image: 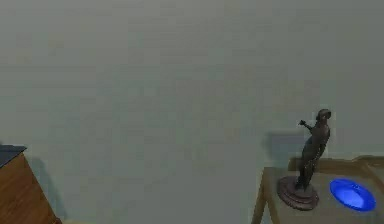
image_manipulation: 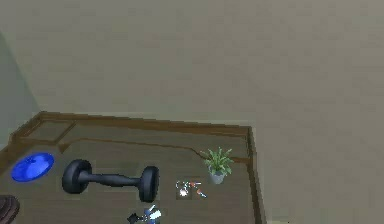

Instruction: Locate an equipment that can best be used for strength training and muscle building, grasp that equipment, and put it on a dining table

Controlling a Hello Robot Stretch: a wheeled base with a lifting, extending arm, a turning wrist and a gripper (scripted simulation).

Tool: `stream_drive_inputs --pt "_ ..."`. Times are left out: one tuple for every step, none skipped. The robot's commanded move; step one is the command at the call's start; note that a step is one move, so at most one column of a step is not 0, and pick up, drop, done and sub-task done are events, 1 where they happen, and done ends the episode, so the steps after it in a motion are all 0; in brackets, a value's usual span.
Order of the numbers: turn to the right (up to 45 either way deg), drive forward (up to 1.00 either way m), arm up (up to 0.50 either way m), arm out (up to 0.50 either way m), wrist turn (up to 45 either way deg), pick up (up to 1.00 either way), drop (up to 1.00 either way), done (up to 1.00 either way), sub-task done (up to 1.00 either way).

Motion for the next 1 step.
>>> stream_drive_inputs --pt "-21.0 0.00 0.00 0.00 0.0 0.00 0.00 0.00 0.00"
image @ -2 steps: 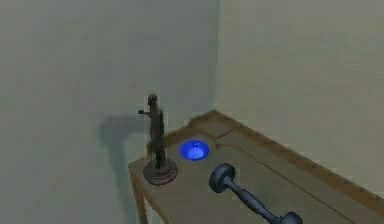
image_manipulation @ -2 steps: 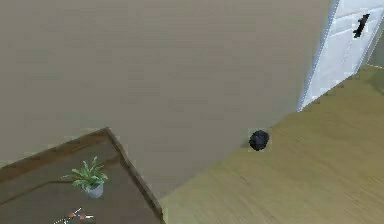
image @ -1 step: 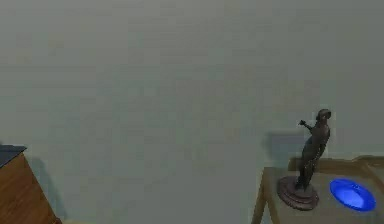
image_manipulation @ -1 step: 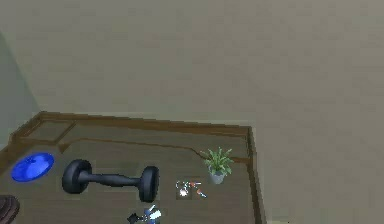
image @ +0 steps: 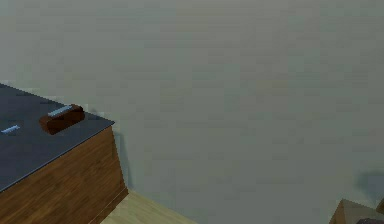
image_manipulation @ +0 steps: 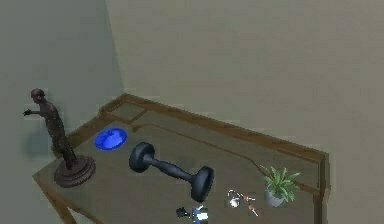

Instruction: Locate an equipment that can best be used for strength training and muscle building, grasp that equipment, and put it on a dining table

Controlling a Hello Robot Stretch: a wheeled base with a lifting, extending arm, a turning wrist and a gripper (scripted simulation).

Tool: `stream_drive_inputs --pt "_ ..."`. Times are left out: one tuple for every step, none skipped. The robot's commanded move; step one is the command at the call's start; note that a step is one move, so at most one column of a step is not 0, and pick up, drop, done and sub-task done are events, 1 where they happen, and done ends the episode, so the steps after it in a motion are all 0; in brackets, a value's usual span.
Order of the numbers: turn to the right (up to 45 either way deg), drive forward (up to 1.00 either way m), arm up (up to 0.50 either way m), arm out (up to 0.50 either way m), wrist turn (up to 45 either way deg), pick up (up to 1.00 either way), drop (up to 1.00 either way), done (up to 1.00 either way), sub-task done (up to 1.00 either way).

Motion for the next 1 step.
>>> stream_drive_inputs --pt "0.0 0.00 0.50 0.00 0.0 0.00 0.00 0.00 0.00"
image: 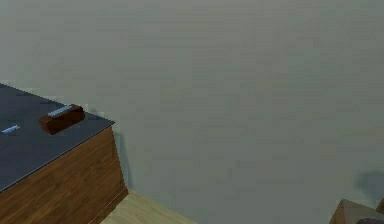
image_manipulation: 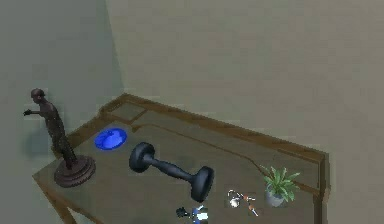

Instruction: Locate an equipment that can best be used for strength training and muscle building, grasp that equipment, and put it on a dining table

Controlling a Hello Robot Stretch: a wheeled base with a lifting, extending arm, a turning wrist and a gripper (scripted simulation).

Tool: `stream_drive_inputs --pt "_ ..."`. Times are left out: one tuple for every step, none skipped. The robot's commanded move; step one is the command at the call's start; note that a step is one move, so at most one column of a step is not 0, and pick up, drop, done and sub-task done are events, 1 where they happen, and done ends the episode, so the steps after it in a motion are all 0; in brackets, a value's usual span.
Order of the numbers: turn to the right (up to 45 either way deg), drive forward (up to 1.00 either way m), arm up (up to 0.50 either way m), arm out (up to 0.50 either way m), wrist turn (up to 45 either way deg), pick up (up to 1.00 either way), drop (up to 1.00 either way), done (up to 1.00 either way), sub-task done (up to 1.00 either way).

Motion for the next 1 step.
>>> stream_drive_inputs --pt "0.0 0.00 0.34 0.00 0.0 0.00 0.00 0.00 0.00"
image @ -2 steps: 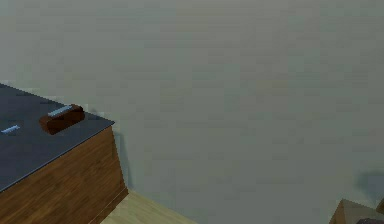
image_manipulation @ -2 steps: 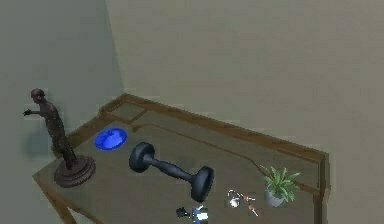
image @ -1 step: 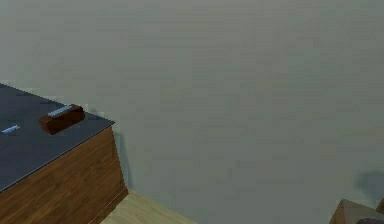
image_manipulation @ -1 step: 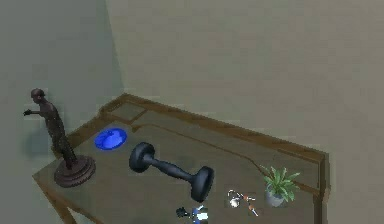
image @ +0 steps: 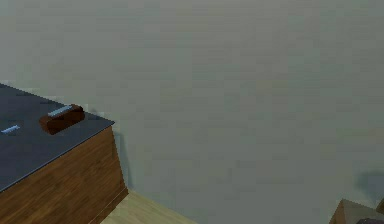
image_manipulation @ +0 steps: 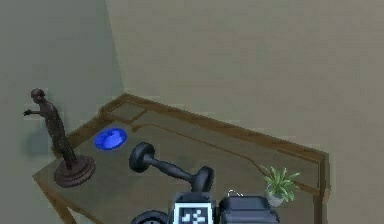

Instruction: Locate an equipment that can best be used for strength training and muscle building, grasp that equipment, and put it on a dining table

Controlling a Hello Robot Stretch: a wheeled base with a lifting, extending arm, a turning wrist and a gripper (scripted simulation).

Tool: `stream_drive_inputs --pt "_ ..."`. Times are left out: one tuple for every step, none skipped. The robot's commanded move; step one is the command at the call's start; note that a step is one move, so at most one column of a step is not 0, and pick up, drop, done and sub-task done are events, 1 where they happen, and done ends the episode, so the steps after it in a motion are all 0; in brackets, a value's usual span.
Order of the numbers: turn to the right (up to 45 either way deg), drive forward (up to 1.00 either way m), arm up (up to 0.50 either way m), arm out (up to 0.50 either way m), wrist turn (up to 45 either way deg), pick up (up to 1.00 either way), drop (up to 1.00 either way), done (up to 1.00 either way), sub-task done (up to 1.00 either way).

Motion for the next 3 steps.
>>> stream_drive_inputs --pt "0.0 0.00 0.00 0.14 0.0 0.00 0.00 0.00 0.00" --pt "0.0 0.00 0.00 0.00 45.0 0.00 0.00 0.00 0.00" --pt "0.0 0.00 0.00 0.00 45.0 0.00 0.00 0.00 0.00"
